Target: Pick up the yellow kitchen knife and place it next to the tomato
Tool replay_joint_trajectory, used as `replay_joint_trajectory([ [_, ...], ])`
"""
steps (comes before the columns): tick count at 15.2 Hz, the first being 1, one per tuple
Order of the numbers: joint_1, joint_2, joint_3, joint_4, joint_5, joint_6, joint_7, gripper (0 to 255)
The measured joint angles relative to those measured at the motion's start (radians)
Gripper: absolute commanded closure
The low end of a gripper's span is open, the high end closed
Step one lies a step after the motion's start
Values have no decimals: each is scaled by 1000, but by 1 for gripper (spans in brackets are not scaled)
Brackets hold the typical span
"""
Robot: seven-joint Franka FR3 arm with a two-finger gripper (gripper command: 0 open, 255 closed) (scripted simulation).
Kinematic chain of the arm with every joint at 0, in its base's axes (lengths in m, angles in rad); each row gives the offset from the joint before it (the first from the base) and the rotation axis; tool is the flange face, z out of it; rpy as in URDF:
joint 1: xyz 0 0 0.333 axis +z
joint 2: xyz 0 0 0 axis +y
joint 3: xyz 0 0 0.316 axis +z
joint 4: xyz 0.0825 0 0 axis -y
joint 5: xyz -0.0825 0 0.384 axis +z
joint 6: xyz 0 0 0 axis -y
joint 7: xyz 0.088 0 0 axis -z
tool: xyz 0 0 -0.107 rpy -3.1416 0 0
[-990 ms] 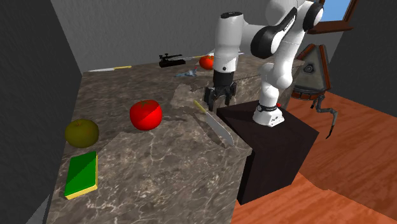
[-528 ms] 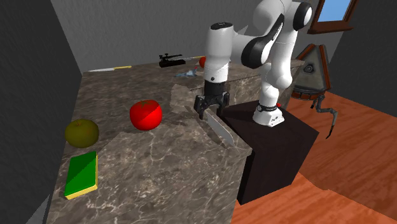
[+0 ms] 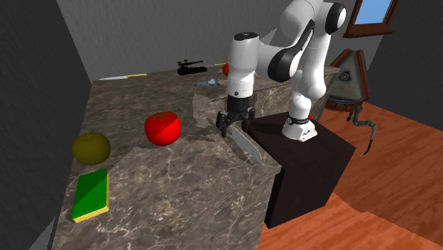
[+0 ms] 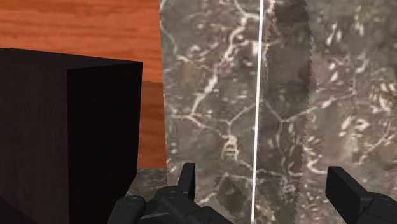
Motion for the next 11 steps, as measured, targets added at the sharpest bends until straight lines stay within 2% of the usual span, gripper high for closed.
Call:
replay_joint_trajectory([
  [2, 0, 0, 0, 0, 0, 0, 0, 0],
  [3, 0, 0, 0, 0, 0, 0, 0, 255],
  [11, 0, 0, 0, 0, 0, 0, 0, 255],
])
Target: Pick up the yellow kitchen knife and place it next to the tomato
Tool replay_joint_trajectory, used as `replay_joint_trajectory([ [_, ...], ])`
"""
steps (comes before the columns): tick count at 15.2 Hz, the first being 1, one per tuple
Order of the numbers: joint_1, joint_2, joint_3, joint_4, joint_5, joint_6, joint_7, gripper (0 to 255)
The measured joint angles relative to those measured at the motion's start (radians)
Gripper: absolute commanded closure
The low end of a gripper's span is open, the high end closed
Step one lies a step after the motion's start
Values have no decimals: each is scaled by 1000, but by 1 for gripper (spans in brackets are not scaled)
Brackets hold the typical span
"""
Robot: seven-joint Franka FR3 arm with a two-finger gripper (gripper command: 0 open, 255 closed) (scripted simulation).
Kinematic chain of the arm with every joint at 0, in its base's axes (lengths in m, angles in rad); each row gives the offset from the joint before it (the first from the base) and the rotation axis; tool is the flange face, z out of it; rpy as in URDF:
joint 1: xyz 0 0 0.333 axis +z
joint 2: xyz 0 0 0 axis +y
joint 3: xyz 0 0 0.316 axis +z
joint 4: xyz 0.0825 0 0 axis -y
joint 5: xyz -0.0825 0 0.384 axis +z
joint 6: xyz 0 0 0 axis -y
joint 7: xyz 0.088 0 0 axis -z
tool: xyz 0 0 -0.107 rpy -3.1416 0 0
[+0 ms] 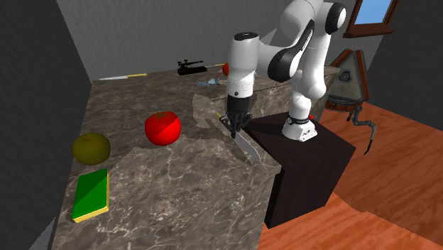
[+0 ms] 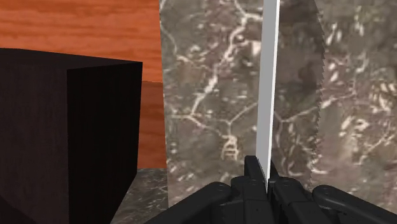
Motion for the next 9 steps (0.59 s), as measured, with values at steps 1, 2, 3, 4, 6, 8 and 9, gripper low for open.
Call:
replay_joint_trajectory([
  [1, 0, 0, 0, 0, 0, 0, 0, 255],
  [2, 0, 0, 0, 0, 0, 0, 0, 255],
  [3, 0, -3, 0, 4, 2, -6, -1, 255],
  [4, 0, -7, 0, 11, 5, -16, -3, 255],
  [6, -1, -15, -1, 29, 11, -39, -8, 255],
  [8, -3, -26, -2, 44, 20, -63, -15, 255],
  [9, -3, -28, -2, 55, 22, -76, -16, 255],
])
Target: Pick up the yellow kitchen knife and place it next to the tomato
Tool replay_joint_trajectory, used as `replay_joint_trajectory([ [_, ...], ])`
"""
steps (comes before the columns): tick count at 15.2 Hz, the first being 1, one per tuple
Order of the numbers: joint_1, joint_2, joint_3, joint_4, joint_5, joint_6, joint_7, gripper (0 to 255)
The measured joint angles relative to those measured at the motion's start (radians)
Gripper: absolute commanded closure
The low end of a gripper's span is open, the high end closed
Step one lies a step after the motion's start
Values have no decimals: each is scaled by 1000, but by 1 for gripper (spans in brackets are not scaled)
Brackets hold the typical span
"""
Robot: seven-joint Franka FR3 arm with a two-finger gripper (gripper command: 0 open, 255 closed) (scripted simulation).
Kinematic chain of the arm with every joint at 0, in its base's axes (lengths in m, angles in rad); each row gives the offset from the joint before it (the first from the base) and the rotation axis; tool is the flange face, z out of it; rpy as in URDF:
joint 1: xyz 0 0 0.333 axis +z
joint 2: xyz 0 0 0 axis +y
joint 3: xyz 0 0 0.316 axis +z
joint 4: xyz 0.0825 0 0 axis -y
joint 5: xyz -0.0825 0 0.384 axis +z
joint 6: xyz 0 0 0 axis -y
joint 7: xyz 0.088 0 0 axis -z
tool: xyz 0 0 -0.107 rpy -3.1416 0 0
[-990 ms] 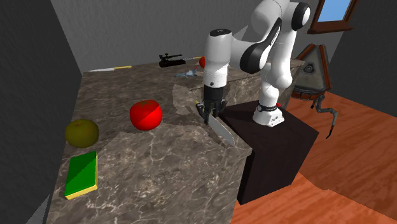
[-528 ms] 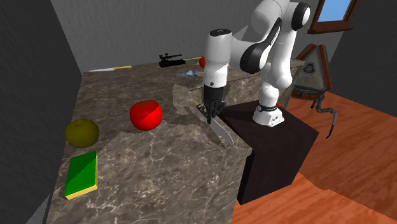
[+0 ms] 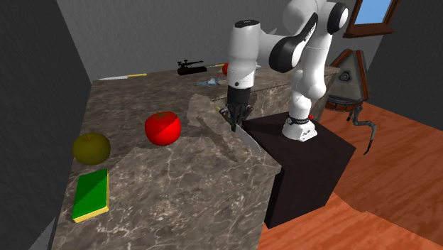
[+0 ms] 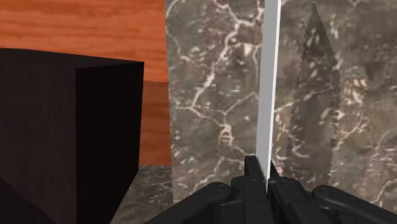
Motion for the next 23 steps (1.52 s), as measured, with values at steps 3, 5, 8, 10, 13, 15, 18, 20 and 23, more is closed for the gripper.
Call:
replay_joint_trajectory([
  [3, -2, -13, -2, 27, 10, -37, -7, 255],
  [5, -2, -22, -2, 49, 16, -66, -10, 255],
  [8, -3, -24, -4, 87, 17, -105, -14, 255],
  [10, -4, -29, -5, 110, 21, -133, -18, 255],
  [13, -3, -29, -4, 149, 20, -172, -14, 255],
  [15, -4, -31, -5, 176, 22, -200, -16, 255],
  [18, -4, -28, -5, 219, 20, -240, -16, 255],
  [20, -4, -24, -4, 248, 17, -267, -14, 255],
  [23, -4, -20, -4, 289, 15, -305, -13, 255],
])
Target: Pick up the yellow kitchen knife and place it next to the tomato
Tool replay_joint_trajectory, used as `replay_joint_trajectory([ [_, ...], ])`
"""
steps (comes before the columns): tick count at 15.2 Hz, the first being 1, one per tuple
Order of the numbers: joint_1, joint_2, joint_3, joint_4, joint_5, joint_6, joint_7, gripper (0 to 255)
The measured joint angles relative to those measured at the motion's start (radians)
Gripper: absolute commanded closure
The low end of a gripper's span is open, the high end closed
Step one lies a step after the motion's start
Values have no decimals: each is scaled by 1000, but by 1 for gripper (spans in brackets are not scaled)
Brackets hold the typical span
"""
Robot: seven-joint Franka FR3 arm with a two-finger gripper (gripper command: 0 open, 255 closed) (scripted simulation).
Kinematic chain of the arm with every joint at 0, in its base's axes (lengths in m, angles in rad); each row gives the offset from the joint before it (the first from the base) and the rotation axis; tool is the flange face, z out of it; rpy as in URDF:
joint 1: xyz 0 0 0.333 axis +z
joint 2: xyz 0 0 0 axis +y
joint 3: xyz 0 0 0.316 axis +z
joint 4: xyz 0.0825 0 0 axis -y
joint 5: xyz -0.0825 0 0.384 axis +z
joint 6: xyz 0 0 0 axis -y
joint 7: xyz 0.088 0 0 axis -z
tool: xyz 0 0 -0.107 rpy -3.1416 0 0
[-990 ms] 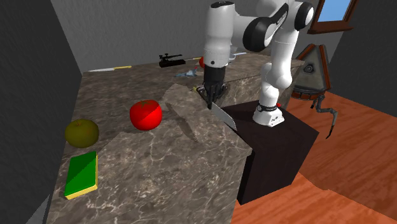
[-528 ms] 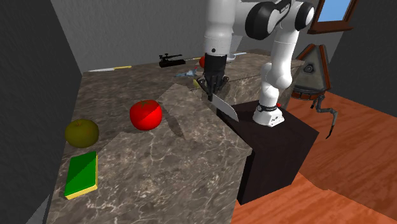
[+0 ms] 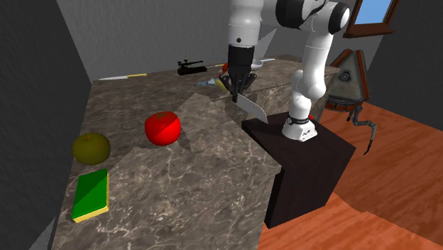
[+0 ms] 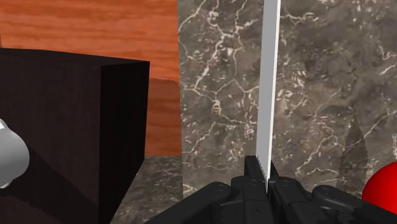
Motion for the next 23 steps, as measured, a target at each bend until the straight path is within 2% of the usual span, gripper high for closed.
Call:
replay_joint_trajectory([
  [3, 1, 6, 1, 43, -4, -38, 3, 255],
  [4, -6, -20, -7, 23, 12, -39, -13, 255],
  [10, -42, -247, -114, -181, 139, -33, -181, 255],
  [13, -46, -346, -180, -273, 174, -39, -266, 255],
  [18, -47, -498, -289, -405, 199, -68, -389, 255],
  [23, -53, -636, -401, -529, 186, -97, -510, 255],
])
